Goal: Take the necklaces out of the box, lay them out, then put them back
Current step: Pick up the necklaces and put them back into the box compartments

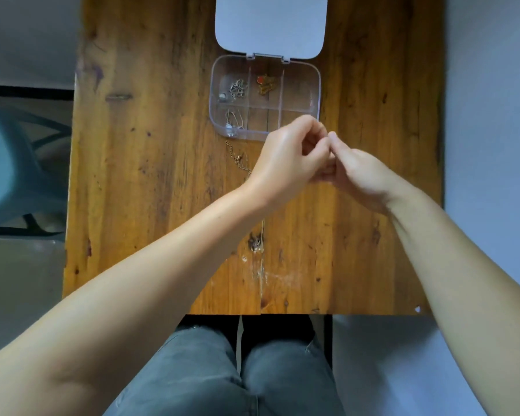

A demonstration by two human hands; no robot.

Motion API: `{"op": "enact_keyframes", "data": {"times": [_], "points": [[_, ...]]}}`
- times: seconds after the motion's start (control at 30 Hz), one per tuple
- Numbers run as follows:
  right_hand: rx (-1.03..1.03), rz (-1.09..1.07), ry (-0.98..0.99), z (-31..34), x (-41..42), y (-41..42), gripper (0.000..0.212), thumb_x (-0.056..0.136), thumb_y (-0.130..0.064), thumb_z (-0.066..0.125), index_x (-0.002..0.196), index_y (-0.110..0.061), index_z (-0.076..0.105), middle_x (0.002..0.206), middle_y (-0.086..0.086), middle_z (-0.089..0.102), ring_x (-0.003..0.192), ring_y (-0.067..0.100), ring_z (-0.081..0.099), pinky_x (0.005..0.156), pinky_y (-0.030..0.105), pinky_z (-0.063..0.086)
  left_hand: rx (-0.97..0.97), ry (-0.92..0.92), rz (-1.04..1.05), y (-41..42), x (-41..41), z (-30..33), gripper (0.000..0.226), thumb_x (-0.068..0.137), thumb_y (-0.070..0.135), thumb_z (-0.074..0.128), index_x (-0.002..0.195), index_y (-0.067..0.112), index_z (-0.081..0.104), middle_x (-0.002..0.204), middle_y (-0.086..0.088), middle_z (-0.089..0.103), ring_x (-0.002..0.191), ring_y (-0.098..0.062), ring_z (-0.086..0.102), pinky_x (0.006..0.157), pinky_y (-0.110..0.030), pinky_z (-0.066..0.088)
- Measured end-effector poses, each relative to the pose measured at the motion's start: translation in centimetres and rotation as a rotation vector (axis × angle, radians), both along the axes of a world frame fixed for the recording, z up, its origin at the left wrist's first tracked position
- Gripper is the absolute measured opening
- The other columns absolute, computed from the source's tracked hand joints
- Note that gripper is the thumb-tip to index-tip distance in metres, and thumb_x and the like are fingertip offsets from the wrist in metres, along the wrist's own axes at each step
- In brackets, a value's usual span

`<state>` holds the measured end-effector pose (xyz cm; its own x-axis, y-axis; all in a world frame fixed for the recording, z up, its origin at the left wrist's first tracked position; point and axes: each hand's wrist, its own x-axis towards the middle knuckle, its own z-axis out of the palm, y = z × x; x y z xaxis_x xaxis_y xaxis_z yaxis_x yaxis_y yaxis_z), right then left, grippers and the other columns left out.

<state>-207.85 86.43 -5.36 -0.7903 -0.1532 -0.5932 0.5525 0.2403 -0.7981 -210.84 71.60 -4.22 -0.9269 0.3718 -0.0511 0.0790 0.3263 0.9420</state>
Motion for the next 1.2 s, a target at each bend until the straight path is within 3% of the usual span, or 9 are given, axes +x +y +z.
{"op": "enact_keyframes", "data": {"times": [0.13, 0.33, 0.47, 0.53, 0.67, 0.8, 0.97, 1.13, 1.2], "points": [[0.016, -0.104, 0.099, -0.1, -1.0, -0.4, 0.035, 0.096, -0.036, 0.049, 0.070, -0.020, 0.067, 0.063, -0.005, 0.066, 0.065, 0.007, 0.061, 0.066, 0.022, 0.047, 0.053, -0.080, 0.152, -2.8, -4.2, -0.1, 0.008, 0.090, 0.010, 0.053, 0.085, 0.009, 0.058, 0.072, -0.002, 0.065, 0.064, -0.011, 0.064, 0.060, -0.023, 0.055], [-0.287, -0.510, 0.117, 1.0, -4.9, -1.0, 0.027, 0.091, -0.030, 0.050, 0.069, -0.021, 0.063, 0.103, 0.006, 0.068, 0.108, 0.018, 0.064, 0.102, 0.038, 0.042, -0.005, -0.163, 0.337, -7.8, -7.3, -2.8, 0.015, 0.091, 0.010, 0.050, 0.080, 0.018, 0.057, 0.072, -0.001, 0.064, 0.065, -0.012, 0.065, 0.063, -0.025, 0.055], [-0.486, -0.664, 0.039, 1.4, -8.3, -4.4, 0.027, 0.099, -0.021, 0.041, 0.076, -0.011, 0.053, 0.093, 0.012, 0.073, 0.099, 0.025, 0.070, 0.096, 0.041, 0.050, -0.187, -0.092, 0.246, -6.0, -7.9, -4.1, 0.008, 0.090, 0.014, 0.052, 0.085, 0.013, 0.058, 0.082, -0.006, 0.068, 0.076, -0.017, 0.065, 0.070, -0.022, 0.053], [-0.346, -0.649, 0.006, 0.9, -9.4, -6.1, 0.025, 0.100, -0.018, 0.040, 0.080, -0.010, 0.054, 0.096, 0.014, 0.070, 0.095, 0.025, 0.071, 0.096, 0.041, 0.051, -0.260, -0.030, 0.203, -4.7, -8.3, -4.4, 0.009, 0.090, 0.015, 0.053, 0.085, 0.012, 0.060, 0.081, -0.003, 0.065, 0.075, -0.014, 0.061, 0.067, -0.013, 0.048], [-0.117, -0.605, -0.050, -0.1, -10.3, -7.2, 0.018, 0.097, -0.010, 0.044, 0.086, -0.010, 0.058, 0.099, 0.015, 0.068, 0.093, 0.023, 0.071, 0.095, 0.043, 0.052, -0.397, 0.017, 0.092, -4.1, -9.0, -5.4, 0.015, 0.091, 0.018, 0.053, 0.096, 0.007, 0.063, 0.092, -0.006, 0.065, 0.083, -0.018, 0.061, 0.078, -0.032, 0.053], [0.002, -0.509, -0.082, -0.6, -9.9, -6.9, 0.016, 0.096, -0.006, 0.046, 0.090, -0.007, 0.060, 0.098, 0.016, 0.068, 0.093, 0.022, 0.070, 0.090, 0.037, 0.055, -0.449, 0.055, 0.029, -4.6, -8.9, -6.0, 0.015, 0.090, 0.017, 0.053, 0.096, 0.008, 0.064, 0.094, -0.008, 0.067, 0.081, -0.017, 0.058, 0.074, -0.028, 0.050], [0.127, -0.380, -0.121, -0.8, -9.5, -6.6, 0.023, 0.098, -0.007, 0.044, 0.114, -0.004, 0.060, 0.119, 0.016, 0.062, 0.110, 0.026, 0.063, 0.091, 0.035, 0.054, -0.453, 0.036, -0.013, -4.6, -8.9, -6.1, 0.018, 0.091, 0.016, 0.052, 0.098, 0.008, 0.066, 0.096, -0.008, 0.068, 0.086, -0.020, 0.061, 0.080, -0.036, 0.053], [0.448, -0.192, 0.057, -0.3, -8.4, -6.0, 0.024, 0.098, -0.012, 0.046, 0.114, -0.008, 0.063, 0.104, 0.005, 0.066, 0.087, 0.010, 0.069, 0.064, 0.013, 0.055, -0.385, 0.160, -0.019, -6.3, -7.7, -5.2, 0.014, 0.090, 0.015, 0.051, 0.092, 0.007, 0.063, 0.086, 0.001, 0.060, 0.078, -0.012, 0.051, 0.069, -0.016, 0.035], [0.519, -0.059, 0.110, -0.8, -6.5, -6.5, 0.020, 0.097, -0.013, 0.048, 0.109, -0.012, 0.064, 0.097, 0.001, 0.067, 0.075, 0.004, 0.066, 0.053, 0.012, 0.053, -0.366, 0.152, -0.019, -8.0, -5.5, -5.0, 0.010, 0.091, 0.017, 0.053, 0.090, 0.009, 0.059, 0.083, 0.003, 0.057, 0.075, -0.012, 0.051, 0.066, -0.019, 0.036]]}}
